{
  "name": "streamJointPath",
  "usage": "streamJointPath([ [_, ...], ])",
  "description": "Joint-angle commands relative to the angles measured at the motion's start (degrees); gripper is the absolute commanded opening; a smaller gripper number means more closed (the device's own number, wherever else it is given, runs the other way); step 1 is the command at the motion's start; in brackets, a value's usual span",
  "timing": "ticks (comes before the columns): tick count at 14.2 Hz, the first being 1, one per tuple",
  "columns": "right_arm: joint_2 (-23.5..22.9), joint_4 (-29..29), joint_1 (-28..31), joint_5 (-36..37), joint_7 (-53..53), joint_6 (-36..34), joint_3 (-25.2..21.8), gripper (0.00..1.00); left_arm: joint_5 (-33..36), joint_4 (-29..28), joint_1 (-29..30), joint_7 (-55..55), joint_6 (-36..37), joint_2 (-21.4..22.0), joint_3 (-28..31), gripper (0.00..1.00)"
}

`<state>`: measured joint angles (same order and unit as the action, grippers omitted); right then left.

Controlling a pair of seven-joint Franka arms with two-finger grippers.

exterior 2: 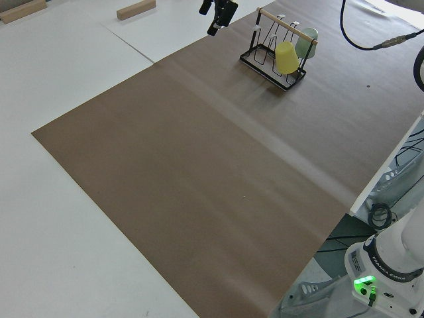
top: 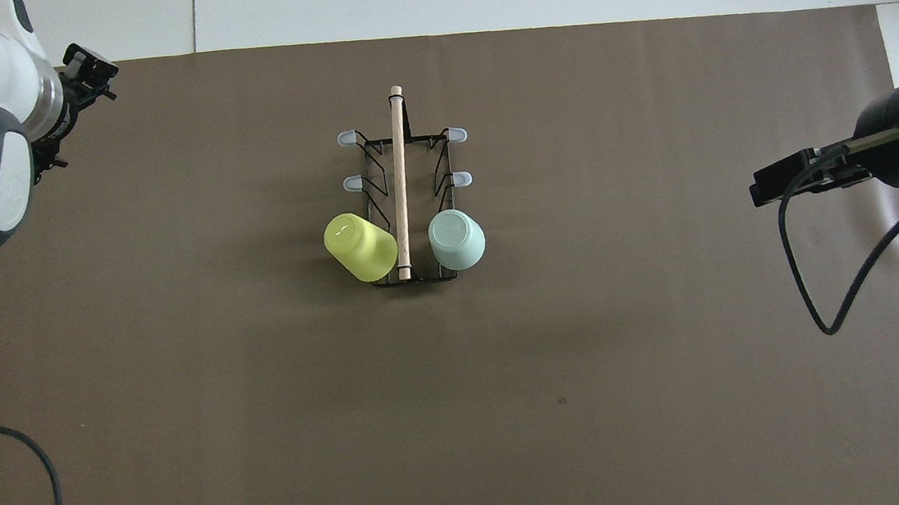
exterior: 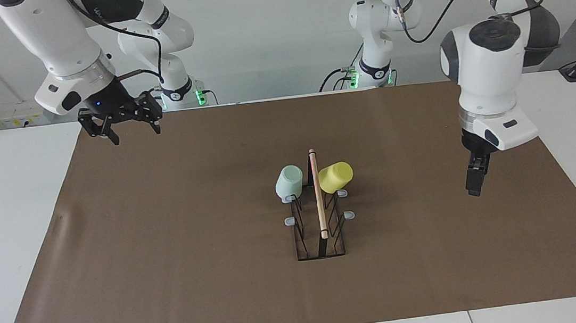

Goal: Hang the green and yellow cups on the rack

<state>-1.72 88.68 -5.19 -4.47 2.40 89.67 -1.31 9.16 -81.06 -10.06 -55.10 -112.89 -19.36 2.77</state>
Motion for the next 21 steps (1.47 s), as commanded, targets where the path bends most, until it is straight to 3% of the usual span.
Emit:
streamJointPath([
  [1,-0.5,-1.0,-0.5,0.6,-1.3,-0.5,-0.4,1.0,-10.4,-2.5,4.4,19.4,-1.3,2.1,-1.6,1.0],
  [4,-0.5,-1.0,-0.5,0.6,-1.3,-0.5,-0.4,1.0,-12.9,-2.7,5.5,34.1,3.1,3.4,-1.6,1.0],
  [8,-0.5,-1.0,-0.5,0.6,-1.3,-0.5,-0.4,1.0,-12.9,-6.0,5.7,57.7,13.4,9.1,-1.2,1.0],
  [15,-0.5,-1.0,-0.5,0.6,-1.3,-0.4,-0.4,1.0,-12.2,-9.9,6.0,58.7,25.1,18.9,-1.4,1.0],
  [19,-0.5,-1.0,-0.5,0.6,-1.3,-0.4,-0.4,1.0,-11.1,-19.4,8.0,58.5,18.8,24.7,-4.3,1.0],
  [21,-0.5,-1.0,-0.5,0.6,-1.3,-0.4,-0.4,1.0,-11.0,-19.4,9.5,59.0,17.4,24.5,-4.7,1.0],
])
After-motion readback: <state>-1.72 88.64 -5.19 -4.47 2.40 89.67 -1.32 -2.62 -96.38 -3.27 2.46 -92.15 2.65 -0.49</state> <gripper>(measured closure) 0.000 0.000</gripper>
